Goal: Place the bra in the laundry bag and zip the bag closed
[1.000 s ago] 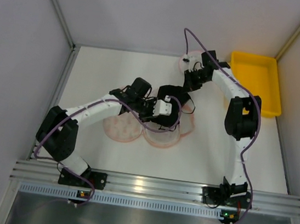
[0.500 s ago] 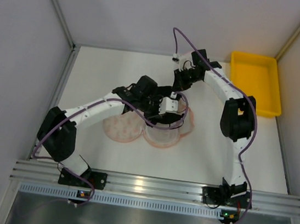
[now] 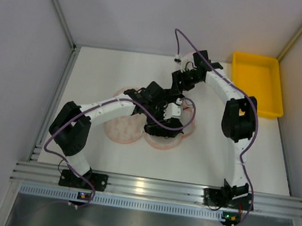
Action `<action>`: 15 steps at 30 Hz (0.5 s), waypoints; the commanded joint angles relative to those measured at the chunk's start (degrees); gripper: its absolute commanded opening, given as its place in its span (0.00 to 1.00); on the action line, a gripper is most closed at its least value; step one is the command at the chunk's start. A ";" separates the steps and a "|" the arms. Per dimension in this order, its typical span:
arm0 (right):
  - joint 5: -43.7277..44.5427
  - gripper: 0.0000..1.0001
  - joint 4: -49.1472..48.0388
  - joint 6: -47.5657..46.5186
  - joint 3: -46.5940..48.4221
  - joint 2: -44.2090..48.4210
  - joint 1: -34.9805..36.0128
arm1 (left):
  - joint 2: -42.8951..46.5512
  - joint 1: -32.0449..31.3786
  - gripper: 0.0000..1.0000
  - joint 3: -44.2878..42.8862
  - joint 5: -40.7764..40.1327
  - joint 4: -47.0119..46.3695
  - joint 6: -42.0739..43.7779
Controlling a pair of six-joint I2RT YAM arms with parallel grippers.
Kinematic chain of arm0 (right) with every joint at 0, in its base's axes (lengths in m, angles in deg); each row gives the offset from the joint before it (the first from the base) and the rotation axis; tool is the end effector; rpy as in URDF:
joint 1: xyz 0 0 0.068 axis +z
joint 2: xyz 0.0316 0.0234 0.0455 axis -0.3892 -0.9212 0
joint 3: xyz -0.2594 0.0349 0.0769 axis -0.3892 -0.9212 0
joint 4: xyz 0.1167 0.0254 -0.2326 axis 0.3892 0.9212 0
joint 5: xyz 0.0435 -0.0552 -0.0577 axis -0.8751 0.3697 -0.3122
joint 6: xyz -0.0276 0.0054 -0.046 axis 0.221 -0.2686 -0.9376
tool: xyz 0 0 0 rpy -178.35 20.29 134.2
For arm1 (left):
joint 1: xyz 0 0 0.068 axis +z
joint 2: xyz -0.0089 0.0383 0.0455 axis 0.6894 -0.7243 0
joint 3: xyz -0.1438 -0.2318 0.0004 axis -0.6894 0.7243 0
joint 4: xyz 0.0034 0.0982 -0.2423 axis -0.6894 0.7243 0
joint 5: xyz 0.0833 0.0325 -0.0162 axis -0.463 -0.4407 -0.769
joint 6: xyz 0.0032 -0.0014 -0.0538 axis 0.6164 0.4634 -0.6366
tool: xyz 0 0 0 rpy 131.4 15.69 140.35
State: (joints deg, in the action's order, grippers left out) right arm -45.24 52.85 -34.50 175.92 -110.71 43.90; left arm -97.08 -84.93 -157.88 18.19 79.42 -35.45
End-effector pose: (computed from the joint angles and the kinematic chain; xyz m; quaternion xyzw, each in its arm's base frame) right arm 0.4459 0.1934 0.2250 -0.3445 0.8543 0.3149 0.2287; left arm 0.2568 -0.2448 0.2276 0.6455 0.6886 -0.2015 0.2617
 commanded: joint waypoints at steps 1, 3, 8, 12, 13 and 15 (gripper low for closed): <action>2.10 0.71 -1.91 0.14 1.00 4.23 0.10 | 2.06 0.56 0.42 -4.88 -1.34 -0.59 -2.48; 3.16 0.73 -1.82 0.66 0.91 5.90 -0.25 | 2.33 1.96 0.47 -6.11 -0.81 -0.68 -3.71; 3.51 0.85 -2.26 4.18 0.21 9.41 -2.36 | -0.74 4.34 0.53 -10.15 -2.39 -0.59 -5.39; 3.51 0.93 -2.00 5.59 -1.37 11.88 -4.55 | -7.23 5.48 0.55 -14.28 -3.88 -0.68 -7.23; 3.51 0.93 -1.56 5.59 -2.16 12.32 -4.91 | -8.29 5.57 0.55 -15.08 -4.50 -0.68 -7.50; 3.34 0.93 -1.21 5.68 -3.13 13.81 -5.78 | -10.93 5.66 0.55 -16.74 -5.03 -0.59 -7.50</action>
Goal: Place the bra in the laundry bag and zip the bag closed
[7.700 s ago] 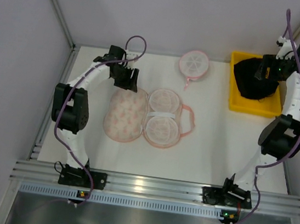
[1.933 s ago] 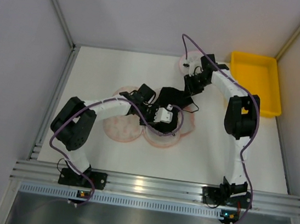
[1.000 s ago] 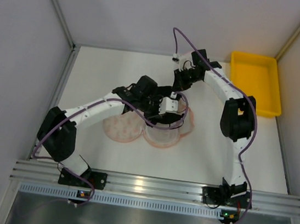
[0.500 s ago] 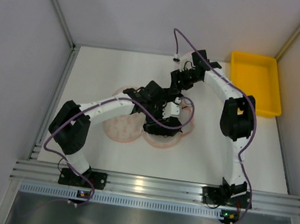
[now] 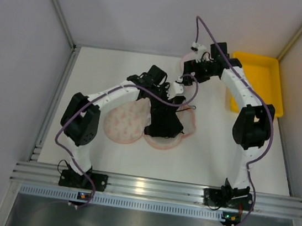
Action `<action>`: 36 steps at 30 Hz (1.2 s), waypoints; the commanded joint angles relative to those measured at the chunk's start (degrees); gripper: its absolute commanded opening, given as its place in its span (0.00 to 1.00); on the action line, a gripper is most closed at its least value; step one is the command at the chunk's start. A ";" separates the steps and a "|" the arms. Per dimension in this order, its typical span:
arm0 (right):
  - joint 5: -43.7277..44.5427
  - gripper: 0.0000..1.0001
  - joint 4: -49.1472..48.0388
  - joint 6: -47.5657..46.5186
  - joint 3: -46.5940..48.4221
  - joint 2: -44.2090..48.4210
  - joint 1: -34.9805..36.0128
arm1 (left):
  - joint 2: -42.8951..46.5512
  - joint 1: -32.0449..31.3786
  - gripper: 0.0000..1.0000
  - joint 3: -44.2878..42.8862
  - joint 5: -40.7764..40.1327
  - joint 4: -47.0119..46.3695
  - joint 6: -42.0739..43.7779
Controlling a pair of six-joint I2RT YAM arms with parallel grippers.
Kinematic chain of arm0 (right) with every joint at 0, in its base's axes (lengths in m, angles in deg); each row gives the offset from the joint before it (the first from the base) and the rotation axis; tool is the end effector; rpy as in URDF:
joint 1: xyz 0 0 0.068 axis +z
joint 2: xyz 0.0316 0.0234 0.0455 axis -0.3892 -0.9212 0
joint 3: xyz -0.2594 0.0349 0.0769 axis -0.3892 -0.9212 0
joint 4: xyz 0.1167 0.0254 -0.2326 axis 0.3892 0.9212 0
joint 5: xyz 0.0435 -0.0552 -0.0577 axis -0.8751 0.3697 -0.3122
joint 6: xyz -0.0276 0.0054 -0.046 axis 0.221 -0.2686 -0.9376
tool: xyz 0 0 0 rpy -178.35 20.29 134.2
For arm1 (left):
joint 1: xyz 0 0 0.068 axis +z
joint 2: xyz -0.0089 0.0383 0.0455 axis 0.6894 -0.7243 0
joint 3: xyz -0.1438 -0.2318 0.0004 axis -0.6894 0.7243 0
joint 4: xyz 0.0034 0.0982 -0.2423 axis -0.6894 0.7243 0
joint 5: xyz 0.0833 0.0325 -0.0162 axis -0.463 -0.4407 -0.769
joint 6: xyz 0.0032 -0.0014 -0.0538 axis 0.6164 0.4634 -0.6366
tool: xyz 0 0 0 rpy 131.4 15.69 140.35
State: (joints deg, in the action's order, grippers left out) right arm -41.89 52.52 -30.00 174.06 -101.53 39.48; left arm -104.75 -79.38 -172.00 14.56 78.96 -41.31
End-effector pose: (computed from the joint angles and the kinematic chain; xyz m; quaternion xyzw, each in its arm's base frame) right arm 0.4367 0.1499 0.2871 -0.2850 0.8659 0.2872 0.2941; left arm 0.3215 -0.2467 0.2556 0.5681 0.7385 -0.1709 0.3204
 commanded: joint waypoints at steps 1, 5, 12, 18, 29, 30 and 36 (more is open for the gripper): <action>-0.01 0.93 -0.79 1.18 -2.67 4.98 -1.63 | -3.79 0.11 0.56 -2.89 -0.79 -0.13 -1.38; -0.01 0.93 -0.53 0.74 -5.75 7.62 -3.13 | -5.02 0.28 0.57 -2.28 2.20 -0.22 -0.41; -0.97 0.93 -0.18 0.04 -8.92 9.47 -5.68 | -6.61 0.28 0.28 -1.05 1.94 0.22 -0.06; -1.50 0.92 -0.18 -0.41 -9.18 10.00 -6.12 | -2.40 0.37 0.00 -0.79 2.46 2.68 0.91; -2.21 0.92 -0.97 -0.41 -11.38 10.87 -6.21 | -5.45 0.20 0.55 -3.86 3.35 2.86 -3.66; -2.12 0.92 -0.97 -0.41 -11.64 10.88 -6.21 | -6.60 0.20 0.56 -5.00 2.39 2.77 -4.88; -2.12 0.92 -1.23 0.30 -12.52 11.49 -6.21 | -13.46 0.11 0.55 -10.19 -0.78 2.77 -5.16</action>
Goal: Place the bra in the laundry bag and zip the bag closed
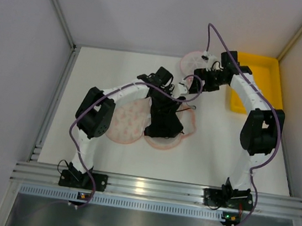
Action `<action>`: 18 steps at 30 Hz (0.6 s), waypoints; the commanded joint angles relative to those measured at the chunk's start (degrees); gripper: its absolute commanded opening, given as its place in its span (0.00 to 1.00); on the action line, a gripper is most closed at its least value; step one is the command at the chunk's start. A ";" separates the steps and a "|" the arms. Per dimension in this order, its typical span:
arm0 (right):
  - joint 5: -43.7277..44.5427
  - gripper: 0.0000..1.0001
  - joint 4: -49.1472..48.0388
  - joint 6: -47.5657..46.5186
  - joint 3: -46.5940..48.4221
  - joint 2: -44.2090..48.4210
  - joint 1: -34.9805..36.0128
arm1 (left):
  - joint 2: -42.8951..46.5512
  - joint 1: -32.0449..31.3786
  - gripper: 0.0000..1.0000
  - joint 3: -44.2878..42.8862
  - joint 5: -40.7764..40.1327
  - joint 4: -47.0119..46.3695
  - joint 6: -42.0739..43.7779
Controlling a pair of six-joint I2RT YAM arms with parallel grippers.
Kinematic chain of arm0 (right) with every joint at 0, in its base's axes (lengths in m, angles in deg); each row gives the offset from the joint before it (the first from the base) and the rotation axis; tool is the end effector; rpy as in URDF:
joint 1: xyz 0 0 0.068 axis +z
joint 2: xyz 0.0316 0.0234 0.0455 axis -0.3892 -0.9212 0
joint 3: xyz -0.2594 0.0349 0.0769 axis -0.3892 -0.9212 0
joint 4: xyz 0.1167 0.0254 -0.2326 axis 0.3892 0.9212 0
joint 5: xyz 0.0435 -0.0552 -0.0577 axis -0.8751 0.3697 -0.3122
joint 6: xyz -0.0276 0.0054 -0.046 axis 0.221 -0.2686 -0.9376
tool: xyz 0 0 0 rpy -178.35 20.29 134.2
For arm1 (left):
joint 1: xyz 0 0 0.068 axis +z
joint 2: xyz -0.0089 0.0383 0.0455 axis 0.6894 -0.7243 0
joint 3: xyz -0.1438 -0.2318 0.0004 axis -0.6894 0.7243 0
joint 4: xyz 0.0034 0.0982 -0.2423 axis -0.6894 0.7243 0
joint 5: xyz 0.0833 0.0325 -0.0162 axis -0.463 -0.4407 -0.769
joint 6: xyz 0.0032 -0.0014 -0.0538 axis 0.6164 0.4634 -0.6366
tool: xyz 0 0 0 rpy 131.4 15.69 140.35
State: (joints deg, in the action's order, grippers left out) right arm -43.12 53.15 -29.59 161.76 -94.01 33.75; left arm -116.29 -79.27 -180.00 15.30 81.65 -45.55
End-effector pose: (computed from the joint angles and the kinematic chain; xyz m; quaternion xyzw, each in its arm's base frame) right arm 0.4114 0.0989 0.2752 -0.2304 0.8922 0.2860 0.2628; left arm 0.3525 -0.2684 0.2149 0.5417 0.7762 -0.1879 0.2622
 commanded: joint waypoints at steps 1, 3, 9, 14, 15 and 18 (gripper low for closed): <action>-0.81 0.92 -1.78 -0.12 -0.39 4.15 -0.48 | -2.27 0.00 0.54 -2.54 -2.22 0.08 -0.83; -0.63 0.92 -1.78 -0.21 -0.66 4.41 -0.48 | -3.07 0.00 0.50 -2.54 -3.19 0.08 -0.22; -0.54 0.92 -1.78 0.06 -0.83 4.59 -0.57 | -1.14 0.09 0.15 -1.05 -4.26 0.17 0.22; -0.98 0.92 -1.87 0.85 0.13 4.15 -0.57 | 6.05 0.17 0.05 2.99 -2.94 0.17 1.72; -0.98 0.92 -1.60 0.94 0.31 4.06 -0.57 | 7.12 0.17 0.03 3.69 -2.85 0.25 2.07; -1.42 0.92 -1.43 1.02 0.83 3.88 -0.48 | 11.51 0.17 0.02 6.15 -2.50 0.25 2.42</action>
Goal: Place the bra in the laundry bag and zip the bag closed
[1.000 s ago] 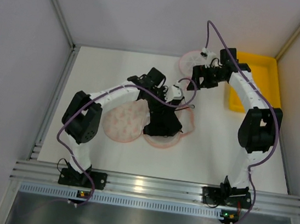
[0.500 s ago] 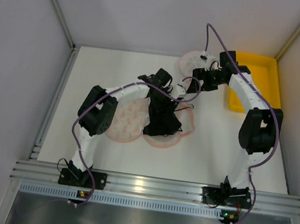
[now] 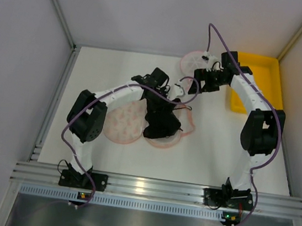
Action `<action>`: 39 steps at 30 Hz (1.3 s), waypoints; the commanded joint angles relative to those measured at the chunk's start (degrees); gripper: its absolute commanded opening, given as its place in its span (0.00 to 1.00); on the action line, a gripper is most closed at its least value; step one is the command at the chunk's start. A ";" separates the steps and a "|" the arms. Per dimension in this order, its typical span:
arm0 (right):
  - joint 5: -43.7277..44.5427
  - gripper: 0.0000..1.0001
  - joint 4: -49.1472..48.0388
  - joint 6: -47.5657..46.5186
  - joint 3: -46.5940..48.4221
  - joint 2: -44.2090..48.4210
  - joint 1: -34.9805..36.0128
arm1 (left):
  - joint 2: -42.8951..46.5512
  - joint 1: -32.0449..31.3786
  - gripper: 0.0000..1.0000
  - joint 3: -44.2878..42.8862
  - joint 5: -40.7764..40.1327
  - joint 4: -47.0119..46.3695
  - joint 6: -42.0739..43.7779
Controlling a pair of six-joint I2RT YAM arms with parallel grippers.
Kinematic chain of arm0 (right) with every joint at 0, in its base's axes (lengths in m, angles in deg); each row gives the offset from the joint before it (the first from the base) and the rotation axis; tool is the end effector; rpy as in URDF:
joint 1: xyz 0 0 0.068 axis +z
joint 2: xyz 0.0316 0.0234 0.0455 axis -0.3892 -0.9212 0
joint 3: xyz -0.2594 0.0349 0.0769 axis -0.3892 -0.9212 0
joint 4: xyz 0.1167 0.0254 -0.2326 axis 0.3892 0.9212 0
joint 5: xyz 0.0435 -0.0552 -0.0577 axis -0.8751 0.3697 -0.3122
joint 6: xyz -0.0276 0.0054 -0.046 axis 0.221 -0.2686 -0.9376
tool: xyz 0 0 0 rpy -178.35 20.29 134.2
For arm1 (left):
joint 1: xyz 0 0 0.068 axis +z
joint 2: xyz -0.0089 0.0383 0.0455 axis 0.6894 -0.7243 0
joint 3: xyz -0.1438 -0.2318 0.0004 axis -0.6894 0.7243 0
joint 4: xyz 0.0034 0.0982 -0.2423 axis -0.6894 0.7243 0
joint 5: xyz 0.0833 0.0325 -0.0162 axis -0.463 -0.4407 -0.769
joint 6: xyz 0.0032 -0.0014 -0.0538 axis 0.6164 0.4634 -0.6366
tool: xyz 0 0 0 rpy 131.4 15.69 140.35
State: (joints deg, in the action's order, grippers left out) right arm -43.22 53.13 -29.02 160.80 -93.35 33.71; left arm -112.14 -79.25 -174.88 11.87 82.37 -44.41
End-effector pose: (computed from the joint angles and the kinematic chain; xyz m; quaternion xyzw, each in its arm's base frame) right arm 0.4083 0.0981 0.2747 -0.2253 0.8939 0.2882 0.2591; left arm 0.3370 -0.2547 0.2163 0.5452 0.7837 -0.1568 0.2530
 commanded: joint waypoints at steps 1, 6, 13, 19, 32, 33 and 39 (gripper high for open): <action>-1.40 0.92 -1.32 0.46 1.88 2.97 -0.44 | 9.20 0.15 0.02 1.83 1.11 -0.38 1.37; -1.66 0.92 -0.88 0.46 2.41 2.70 -0.44 | 12.03 0.15 0.00 2.71 1.90 -0.03 1.03; -1.93 0.92 -0.35 0.46 2.50 2.09 -0.35 | 7.30 0.06 0.06 0.96 2.78 0.59 -0.03; -2.10 0.92 -0.44 0.02 0.92 2.70 -0.44 | 0.88 0.06 0.22 -0.89 3.31 0.59 -1.96; -2.81 0.82 -0.09 -1.65 -3.03 3.93 -0.35 | 0.07 0.15 0.16 -3.00 2.43 0.59 -4.78; -2.89 0.82 -0.26 -1.74 -3.21 4.11 -0.35 | 0.77 0.15 0.17 -3.17 2.60 0.59 -5.04; -3.07 0.82 -0.35 -1.65 -3.56 3.85 -0.44 | 2.54 0.15 0.26 -3.00 2.08 0.59 -5.65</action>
State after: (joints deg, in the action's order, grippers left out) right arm -45.08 53.50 -29.65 157.04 -93.22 33.71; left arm -113.91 -79.25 -176.06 13.22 82.87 -49.44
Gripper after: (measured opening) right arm 0.818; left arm 0.257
